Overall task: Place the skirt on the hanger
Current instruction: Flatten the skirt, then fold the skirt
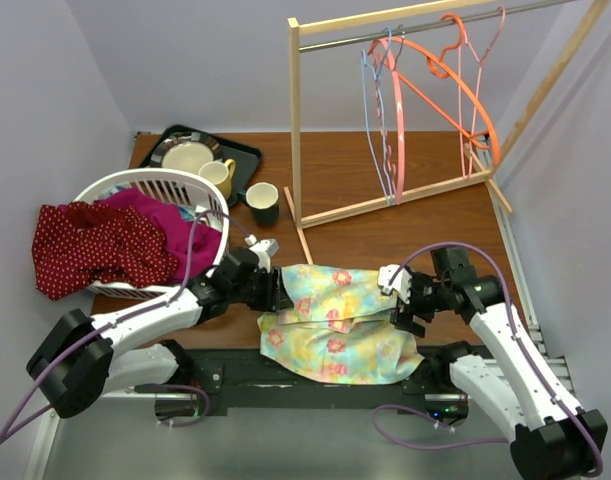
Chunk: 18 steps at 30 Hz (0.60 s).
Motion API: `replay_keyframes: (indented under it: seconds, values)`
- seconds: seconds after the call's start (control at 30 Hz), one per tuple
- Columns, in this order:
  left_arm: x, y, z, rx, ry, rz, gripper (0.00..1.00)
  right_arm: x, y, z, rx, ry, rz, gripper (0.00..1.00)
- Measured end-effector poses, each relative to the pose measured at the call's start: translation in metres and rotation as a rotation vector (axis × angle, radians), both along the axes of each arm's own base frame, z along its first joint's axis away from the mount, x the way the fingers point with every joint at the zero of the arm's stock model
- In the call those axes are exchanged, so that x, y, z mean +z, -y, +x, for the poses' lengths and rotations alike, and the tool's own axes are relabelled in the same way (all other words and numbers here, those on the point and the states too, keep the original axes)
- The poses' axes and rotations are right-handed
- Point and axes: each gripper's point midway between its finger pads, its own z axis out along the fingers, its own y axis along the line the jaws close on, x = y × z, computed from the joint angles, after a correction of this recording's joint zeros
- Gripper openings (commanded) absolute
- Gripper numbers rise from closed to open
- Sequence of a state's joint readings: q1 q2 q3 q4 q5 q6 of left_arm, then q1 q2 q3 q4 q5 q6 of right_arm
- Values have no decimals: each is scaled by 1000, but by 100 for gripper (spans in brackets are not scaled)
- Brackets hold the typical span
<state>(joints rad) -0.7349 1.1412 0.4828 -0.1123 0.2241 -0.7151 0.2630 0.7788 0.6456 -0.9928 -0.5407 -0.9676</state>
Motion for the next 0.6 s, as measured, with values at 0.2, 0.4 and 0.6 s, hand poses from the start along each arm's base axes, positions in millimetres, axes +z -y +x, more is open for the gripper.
replay_keyframes:
  seconds: [0.2,0.4,0.6]
  values:
    - [6,6,2,10,1,-44,1,1,-6,35,-133,55,30,83]
    - [11,4,15,53,16,-72,0,-7,-2,71,-314,45,1,75]
    - [11,-2,22,95,26,-95,0,2,14,93,-462,103,-48,73]
